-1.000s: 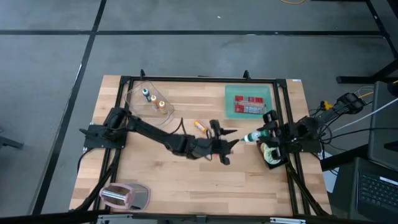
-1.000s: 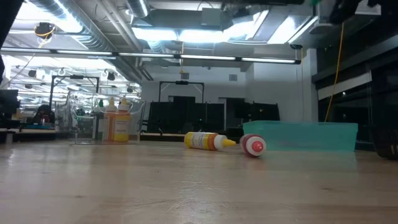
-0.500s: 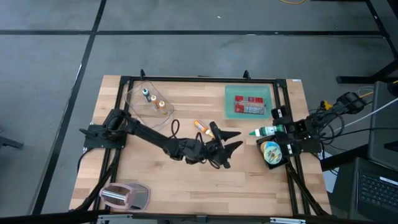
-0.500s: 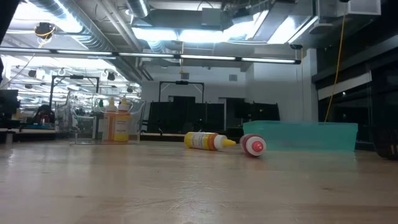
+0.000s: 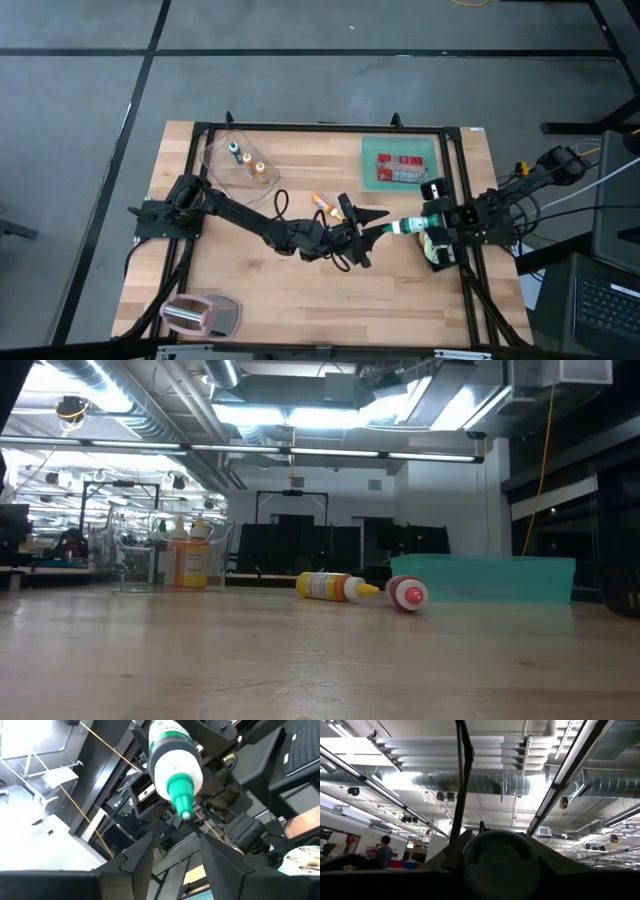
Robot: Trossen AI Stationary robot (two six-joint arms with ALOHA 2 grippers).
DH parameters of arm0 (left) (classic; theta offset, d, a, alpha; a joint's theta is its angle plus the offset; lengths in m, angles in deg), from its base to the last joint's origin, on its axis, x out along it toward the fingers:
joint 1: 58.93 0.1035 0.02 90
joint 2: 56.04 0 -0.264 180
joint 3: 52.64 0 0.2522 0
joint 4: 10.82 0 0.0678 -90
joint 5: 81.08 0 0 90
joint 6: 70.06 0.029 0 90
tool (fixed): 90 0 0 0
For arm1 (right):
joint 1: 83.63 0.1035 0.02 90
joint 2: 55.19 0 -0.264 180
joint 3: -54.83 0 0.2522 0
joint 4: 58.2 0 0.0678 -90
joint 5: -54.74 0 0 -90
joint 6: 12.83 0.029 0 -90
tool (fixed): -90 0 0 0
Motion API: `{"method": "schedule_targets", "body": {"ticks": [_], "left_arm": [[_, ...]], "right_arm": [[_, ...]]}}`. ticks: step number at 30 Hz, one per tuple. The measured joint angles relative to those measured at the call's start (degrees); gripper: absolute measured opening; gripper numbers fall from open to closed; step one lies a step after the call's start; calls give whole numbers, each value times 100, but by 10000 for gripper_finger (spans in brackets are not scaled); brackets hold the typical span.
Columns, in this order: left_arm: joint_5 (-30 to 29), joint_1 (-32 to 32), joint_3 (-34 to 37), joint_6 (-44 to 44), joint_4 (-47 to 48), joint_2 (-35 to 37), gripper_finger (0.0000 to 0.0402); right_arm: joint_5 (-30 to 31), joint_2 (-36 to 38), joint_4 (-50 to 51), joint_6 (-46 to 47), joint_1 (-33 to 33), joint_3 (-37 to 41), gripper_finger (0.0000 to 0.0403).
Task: Pick & Place Food Item
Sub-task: Put the green food coloring bottle into the transparent bin
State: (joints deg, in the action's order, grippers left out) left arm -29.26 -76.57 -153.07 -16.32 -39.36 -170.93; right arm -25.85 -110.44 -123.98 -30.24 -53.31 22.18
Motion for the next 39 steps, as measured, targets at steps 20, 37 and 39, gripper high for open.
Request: {"method": "schedule_targets", "body": {"ticks": [20, 37, 39], "left_arm": [[-50, -265, 4, 1181, -879, -7, 148], [134, -251, 4, 1133, -873, -7, 148], [266, -251, 4, 1075, -874, -7, 148]], "right_arm": [[-290, -176, -399, 352, -184, -73, 132], [-579, -181, -577, 545, -184, -71, 132], [-584, -181, -575, 543, -184, -71, 132]]}}
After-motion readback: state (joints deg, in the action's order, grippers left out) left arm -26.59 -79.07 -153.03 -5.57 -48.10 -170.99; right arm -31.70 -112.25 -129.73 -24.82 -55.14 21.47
